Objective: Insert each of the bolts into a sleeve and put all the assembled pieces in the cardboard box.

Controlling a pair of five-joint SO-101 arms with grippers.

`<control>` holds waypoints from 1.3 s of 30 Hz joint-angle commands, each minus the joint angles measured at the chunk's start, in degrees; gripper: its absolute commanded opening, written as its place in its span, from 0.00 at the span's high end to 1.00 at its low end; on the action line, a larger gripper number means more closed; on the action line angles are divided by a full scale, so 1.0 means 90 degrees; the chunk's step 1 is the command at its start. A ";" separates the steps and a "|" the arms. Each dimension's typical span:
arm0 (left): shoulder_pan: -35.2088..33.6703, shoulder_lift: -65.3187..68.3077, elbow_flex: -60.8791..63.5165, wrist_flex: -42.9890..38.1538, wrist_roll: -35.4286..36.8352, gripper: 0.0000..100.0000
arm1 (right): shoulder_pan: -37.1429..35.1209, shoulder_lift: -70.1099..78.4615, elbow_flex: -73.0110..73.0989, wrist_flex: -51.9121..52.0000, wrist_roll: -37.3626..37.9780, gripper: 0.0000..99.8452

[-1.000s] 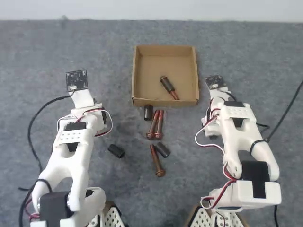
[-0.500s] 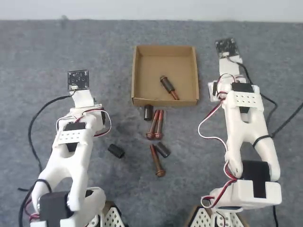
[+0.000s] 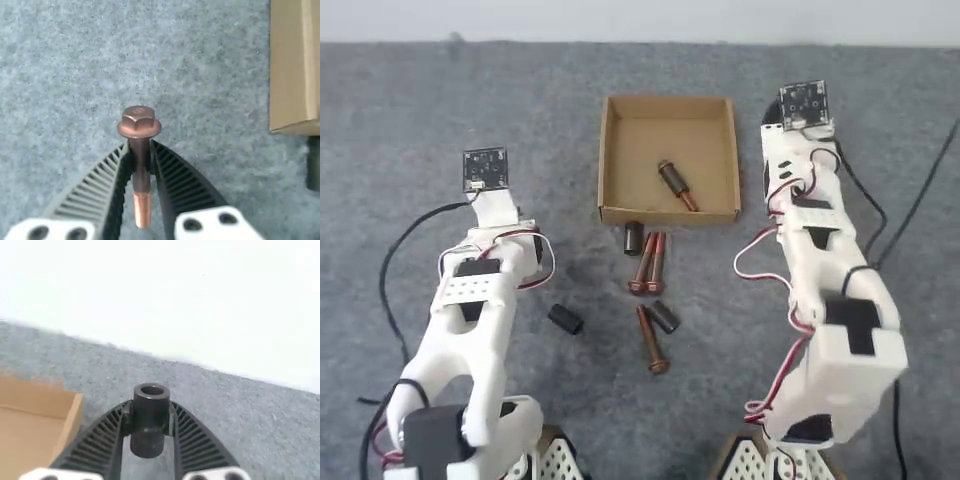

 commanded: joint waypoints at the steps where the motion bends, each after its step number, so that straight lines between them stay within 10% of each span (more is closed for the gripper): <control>1: -0.0029 -0.0332 -0.0044 -0.0176 -0.0078 0.99 | -0.0015 0.0376 -0.1045 -0.0386 -0.0020 0.99; 11: 0.0000 -0.0332 -0.0063 -0.0186 -0.0078 0.99 | -0.0054 0.2203 -0.2462 -0.1949 -0.0107 0.99; 23: 0.0010 -0.0332 -0.0073 -0.0186 -0.0078 0.99 | -0.0093 0.2271 0.0274 -0.5358 -0.0938 0.99; 39: 0.0010 -0.0352 -0.0044 -0.0186 -0.0078 0.99 | -0.0308 -0.0122 0.4708 -0.6178 -0.1602 0.99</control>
